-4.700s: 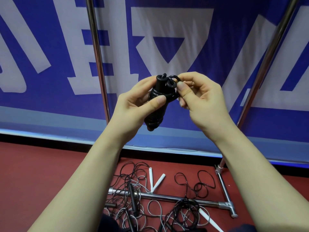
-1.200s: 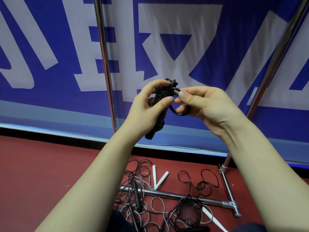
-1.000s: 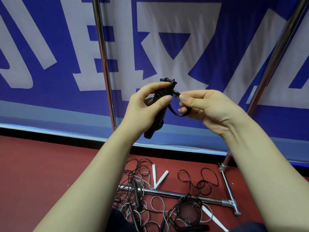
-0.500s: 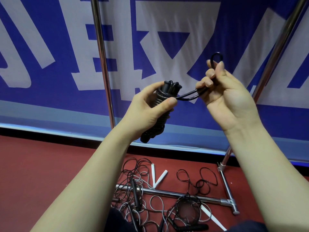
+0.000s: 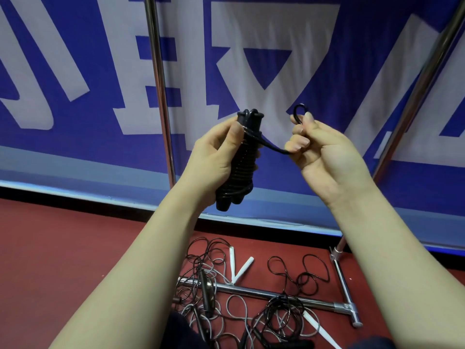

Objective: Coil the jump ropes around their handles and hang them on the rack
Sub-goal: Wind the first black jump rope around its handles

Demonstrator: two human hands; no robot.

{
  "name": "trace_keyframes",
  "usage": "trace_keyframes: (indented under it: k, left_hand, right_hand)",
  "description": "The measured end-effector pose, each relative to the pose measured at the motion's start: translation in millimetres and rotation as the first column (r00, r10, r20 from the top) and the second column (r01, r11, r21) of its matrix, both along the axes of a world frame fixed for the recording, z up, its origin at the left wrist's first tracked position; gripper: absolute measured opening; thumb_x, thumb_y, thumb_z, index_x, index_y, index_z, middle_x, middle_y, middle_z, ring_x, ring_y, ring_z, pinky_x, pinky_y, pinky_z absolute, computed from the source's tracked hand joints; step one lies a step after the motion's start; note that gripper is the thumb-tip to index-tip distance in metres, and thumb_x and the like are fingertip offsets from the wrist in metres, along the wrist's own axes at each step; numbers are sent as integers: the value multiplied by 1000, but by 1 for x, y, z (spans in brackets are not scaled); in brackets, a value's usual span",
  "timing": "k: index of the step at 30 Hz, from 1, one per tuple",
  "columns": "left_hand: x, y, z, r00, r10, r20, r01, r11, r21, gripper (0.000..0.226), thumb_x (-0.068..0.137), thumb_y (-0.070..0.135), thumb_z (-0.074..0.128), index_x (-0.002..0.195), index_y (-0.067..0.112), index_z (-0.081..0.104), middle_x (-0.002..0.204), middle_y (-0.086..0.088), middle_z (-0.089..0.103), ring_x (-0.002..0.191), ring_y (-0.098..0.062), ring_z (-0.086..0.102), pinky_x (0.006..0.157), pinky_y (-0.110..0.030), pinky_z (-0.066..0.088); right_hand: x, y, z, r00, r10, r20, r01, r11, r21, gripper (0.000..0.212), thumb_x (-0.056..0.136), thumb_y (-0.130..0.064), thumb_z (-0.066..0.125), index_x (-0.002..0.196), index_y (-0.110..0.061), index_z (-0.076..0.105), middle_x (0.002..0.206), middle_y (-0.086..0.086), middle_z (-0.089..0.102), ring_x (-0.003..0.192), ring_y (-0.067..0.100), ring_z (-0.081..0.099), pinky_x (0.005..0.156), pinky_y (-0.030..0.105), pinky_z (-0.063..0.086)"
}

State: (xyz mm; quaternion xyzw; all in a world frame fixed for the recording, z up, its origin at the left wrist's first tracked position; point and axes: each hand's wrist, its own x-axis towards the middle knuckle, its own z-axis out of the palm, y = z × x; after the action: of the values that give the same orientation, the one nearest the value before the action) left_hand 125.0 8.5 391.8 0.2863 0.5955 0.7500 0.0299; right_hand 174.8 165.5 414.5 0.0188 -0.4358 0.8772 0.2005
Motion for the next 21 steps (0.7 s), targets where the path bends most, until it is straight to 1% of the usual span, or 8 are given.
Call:
trace_keyframes:
  k: [3, 6, 8, 13, 15, 17, 19, 21]
  left_hand:
    - [3, 2, -1, 996, -91, 21, 92, 995, -41, 46, 80, 51, 49, 98, 10, 61, 76, -5, 71, 61, -21, 65, 54, -31, 53]
    - [3, 5, -1, 985, -167, 44, 168, 986, -18, 54, 87, 54, 52, 102, 3, 51, 76, -7, 70, 61, -21, 64, 55, -29, 52]
    - [4, 6, 0, 976, -213, 41, 212, 977, 23, 58, 81, 58, 61, 101, 5, 49, 75, -10, 69, 60, -23, 64, 56, -31, 52]
    - [5, 5, -2, 937, -345, 49, 336, 933, 129, 40, 76, 30, 76, 83, 12, 41, 68, -15, 64, 53, -27, 60, 52, -30, 50]
    - [6, 6, -3, 931, -359, 65, 348, 928, 135, 46, 65, 32, 75, 87, 10, 42, 66, -15, 65, 50, -25, 61, 50, -29, 51]
    - [7, 9, -4, 924, -373, 87, 361, 923, 131, 48, 62, 36, 72, 88, 8, 43, 67, -17, 67, 50, -26, 63, 49, -30, 52]
    - [10, 12, -4, 922, -370, 117, 363, 928, 82, 48, 64, 37, 71, 90, 3, 48, 70, -18, 68, 52, -27, 66, 50, -32, 55]
    - [12, 14, -4, 930, -335, 150, 342, 940, -19, 56, 72, 40, 65, 100, -7, 54, 73, -15, 69, 58, -25, 68, 54, -33, 58]
  right_hand:
    - [-2, 8, 0, 1000, -8, 5, 8, 992, -126, 16, 99, -6, 51, 102, 9, 57, 67, 3, 46, 47, 8, 43, 50, 18, 43]
    - [-1, 14, 8, 999, -15, -35, 8, 982, -188, 16, 98, -7, 51, 99, 8, 57, 68, 4, 47, 47, 9, 43, 50, 18, 44]
    - [-1, 14, 11, 998, -17, -56, 6, 982, -191, 15, 98, -7, 52, 98, 8, 57, 67, 4, 48, 47, 9, 43, 50, 18, 44]
    - [-7, -2, 4, 999, 30, -17, -33, 978, -205, 14, 99, -6, 51, 97, 6, 57, 70, 4, 45, 47, 8, 42, 49, 17, 43]
    - [-11, -9, -1, 1000, 3, -14, -5, 990, -138, 16, 101, -8, 48, 98, 6, 57, 70, 4, 45, 48, 7, 43, 50, 18, 44]
    - [-14, -14, -8, 994, -110, 19, 109, 992, 63, 19, 103, -11, 45, 91, -1, 56, 65, 2, 46, 47, 8, 43, 46, 20, 43]
    - [-16, -15, -15, 971, -232, 47, 204, 919, 338, 25, 105, -16, 43, 82, -8, 50, 55, -1, 44, 41, 10, 40, 37, 22, 35]
    - [-16, -13, -20, 957, -282, 66, 218, 853, 474, 24, 105, -19, 42, 84, -10, 49, 55, 1, 49, 44, 14, 44, 40, 23, 38]
